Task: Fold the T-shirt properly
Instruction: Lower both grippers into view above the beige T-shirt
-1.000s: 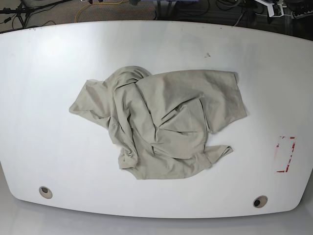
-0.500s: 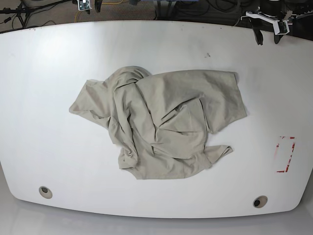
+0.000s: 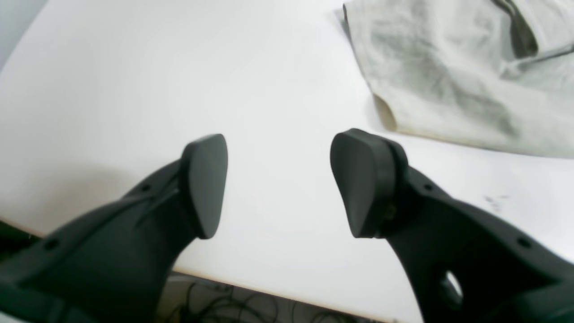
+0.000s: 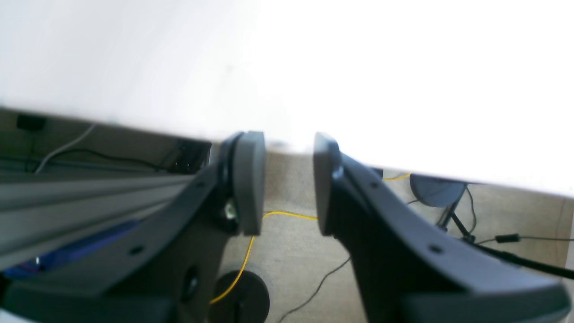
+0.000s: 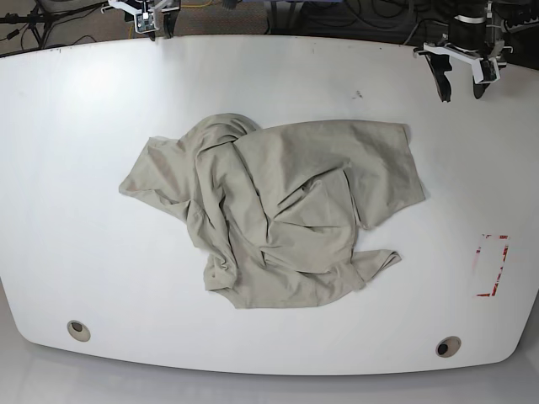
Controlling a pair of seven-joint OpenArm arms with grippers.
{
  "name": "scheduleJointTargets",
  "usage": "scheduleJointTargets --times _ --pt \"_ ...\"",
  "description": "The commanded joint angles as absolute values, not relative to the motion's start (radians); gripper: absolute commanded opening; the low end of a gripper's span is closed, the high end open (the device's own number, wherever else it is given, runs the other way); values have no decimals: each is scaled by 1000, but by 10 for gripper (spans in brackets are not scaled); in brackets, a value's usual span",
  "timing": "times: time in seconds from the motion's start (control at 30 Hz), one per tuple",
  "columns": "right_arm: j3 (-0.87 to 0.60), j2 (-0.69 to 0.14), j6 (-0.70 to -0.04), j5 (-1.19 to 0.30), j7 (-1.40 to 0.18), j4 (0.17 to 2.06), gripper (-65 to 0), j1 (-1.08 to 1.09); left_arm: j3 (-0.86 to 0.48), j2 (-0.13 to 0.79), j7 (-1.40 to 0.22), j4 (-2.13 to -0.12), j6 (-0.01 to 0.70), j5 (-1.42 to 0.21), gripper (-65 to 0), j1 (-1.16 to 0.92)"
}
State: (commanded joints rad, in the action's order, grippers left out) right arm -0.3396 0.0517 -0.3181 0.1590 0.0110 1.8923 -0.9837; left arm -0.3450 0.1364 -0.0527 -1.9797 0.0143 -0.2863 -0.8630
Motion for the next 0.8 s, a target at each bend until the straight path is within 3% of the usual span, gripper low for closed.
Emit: scheduleJointTargets --times 0.27,0.47,0.8 --pt "-338 56 -318 157 14 1892 -462 -979 -354 136 -52 -1970 13 -270 -265 -862" --pt "-316 63 -316 157 9 1887 -361 -944 -337 99 -55 -1979 18 -211 -274 -849" --pt "-326 58 -314 157 -17 1882 -306 -877 -341 106 -43 -1978 19 -228 -250 -836"
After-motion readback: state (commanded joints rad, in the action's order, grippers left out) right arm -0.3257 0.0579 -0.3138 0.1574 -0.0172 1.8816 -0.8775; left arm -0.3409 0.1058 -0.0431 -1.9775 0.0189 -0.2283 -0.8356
